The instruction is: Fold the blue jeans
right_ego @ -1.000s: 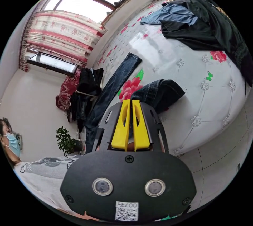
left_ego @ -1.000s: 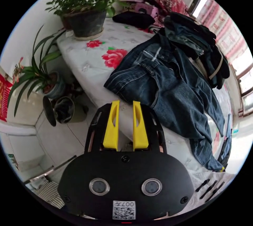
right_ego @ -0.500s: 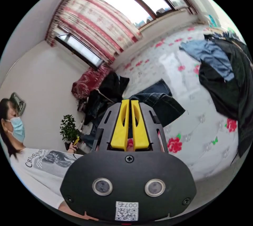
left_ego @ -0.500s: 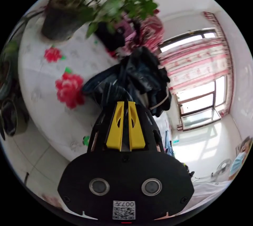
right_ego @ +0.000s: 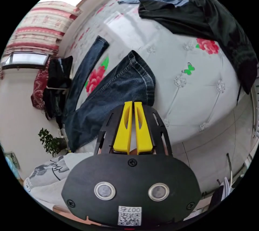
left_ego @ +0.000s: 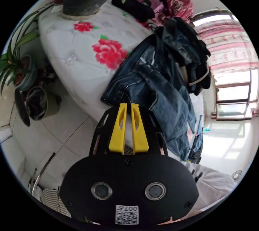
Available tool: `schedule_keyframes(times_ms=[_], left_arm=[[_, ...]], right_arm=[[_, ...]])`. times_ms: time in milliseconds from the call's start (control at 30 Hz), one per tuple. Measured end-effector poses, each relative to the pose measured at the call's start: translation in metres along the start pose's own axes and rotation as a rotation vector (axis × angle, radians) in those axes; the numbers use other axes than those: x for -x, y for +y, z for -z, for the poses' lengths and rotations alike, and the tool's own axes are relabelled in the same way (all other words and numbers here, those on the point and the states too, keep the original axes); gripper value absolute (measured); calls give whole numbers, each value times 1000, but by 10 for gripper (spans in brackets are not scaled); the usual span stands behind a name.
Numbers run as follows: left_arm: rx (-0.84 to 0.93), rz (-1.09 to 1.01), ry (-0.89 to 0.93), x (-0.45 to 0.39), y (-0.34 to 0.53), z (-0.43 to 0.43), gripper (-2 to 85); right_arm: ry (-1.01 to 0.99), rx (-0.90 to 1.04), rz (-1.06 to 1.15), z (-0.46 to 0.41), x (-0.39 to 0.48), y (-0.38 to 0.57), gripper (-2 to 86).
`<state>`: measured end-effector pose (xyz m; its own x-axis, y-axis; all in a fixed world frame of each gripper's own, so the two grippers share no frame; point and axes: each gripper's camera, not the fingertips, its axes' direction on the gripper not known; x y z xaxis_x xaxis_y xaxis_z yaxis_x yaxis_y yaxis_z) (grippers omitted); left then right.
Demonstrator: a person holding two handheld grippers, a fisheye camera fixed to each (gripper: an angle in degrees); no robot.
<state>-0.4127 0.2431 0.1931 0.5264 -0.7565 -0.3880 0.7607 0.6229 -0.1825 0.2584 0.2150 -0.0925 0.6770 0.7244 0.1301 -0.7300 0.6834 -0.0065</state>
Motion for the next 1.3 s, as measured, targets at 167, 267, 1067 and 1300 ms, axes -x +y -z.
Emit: schedule_keyframes(times_ms=[167,267,1067,1300], left_arm=[[77,-144,-157,-24,3,2,14],[138,-206,-269,-37,10,-23,36],[-54,-434,-184,-174,-124,-66,96],[62,-558,-347,-203,-146,-107,56]], right_arm=[[43,-12,79,19,-1,5,0],[156,-15,85,9,0,8,5],[55,-94,363,-49,175,58,25],[63,-123,327,-43,182,86,0]])
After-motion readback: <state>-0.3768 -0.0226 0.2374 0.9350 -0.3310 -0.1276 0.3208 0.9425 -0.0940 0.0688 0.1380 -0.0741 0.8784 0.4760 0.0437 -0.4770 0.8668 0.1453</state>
